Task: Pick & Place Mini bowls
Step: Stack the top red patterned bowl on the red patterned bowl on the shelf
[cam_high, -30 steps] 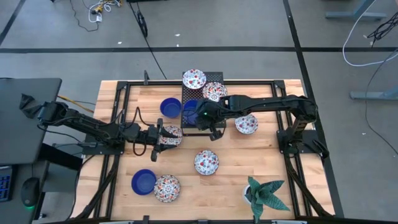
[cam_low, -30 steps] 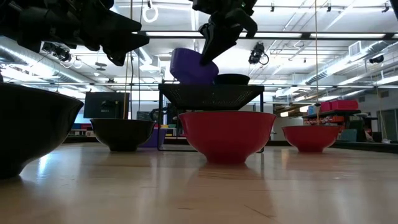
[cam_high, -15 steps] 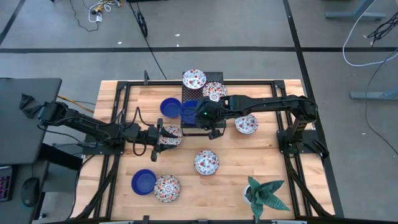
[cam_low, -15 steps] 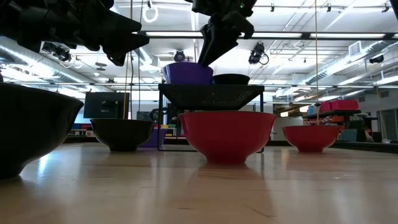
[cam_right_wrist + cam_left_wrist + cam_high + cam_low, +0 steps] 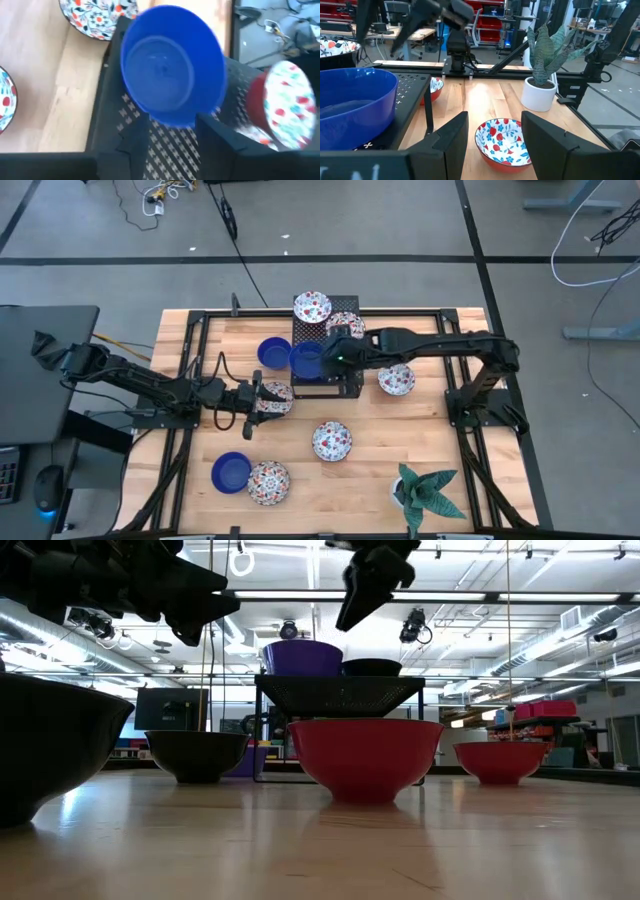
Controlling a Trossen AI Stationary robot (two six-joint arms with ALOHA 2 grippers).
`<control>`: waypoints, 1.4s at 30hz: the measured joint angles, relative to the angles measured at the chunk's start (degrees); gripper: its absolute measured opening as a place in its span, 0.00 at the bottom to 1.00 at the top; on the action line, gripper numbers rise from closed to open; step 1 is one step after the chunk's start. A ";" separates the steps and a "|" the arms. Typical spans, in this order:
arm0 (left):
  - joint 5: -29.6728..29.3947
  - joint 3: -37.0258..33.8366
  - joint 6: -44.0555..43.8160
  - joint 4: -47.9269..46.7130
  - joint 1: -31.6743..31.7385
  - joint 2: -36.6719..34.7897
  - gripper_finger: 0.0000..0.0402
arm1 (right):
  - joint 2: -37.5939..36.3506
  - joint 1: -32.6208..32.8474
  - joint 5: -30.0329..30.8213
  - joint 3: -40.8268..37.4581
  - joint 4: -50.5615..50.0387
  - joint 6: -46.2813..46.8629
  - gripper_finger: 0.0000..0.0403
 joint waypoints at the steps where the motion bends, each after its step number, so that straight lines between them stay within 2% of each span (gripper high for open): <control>1: -0.89 0.00 -0.11 -0.02 0.00 0.00 0.47 | -0.90 0.17 0.18 -0.01 -0.76 0.83 0.38; 6: -7.74 0.00 -2.66 -1.44 0.02 0.00 0.47 | -6.03 2.24 -2.46 -0.02 -6.94 7.43 0.33; 10: -9.80 0.00 -3.37 -1.75 0.02 0.02 0.47 | -10.44 5.16 -7.09 -2.83 -9.51 12.42 0.27; 15: -10.11 0.00 -3.24 -1.74 0.02 0.02 0.47 | -18.68 10.43 -8.18 -16.63 -2.86 16.90 0.20; 20: -10.10 0.00 -3.02 -1.79 0.02 0.02 0.47 | -27.21 15.11 -8.12 -30.36 2.03 27.73 0.13; 24: -10.11 0.00 -2.98 -1.76 0.02 0.02 0.47 | -32.76 18.32 -7.48 -37.64 2.93 37.81 0.09; 26: -10.11 0.00 -2.94 -1.76 0.02 0.02 0.47 | -35.10 19.77 -5.32 -40.99 2.96 42.07 0.07; 31: -10.11 0.00 -2.89 -1.70 0.02 0.02 0.47 | -39.37 21.26 -3.06 -49.98 3.86 47.92 0.02; 37: -10.11 0.00 -2.91 -1.63 0.02 0.02 0.47 | -40.49 20.17 -2.61 -58.14 8.54 47.58 0.02; 42: -10.16 0.00 -2.89 -1.57 0.02 0.02 0.47 | -40.49 17.81 2.99 -60.42 11.03 48.60 0.11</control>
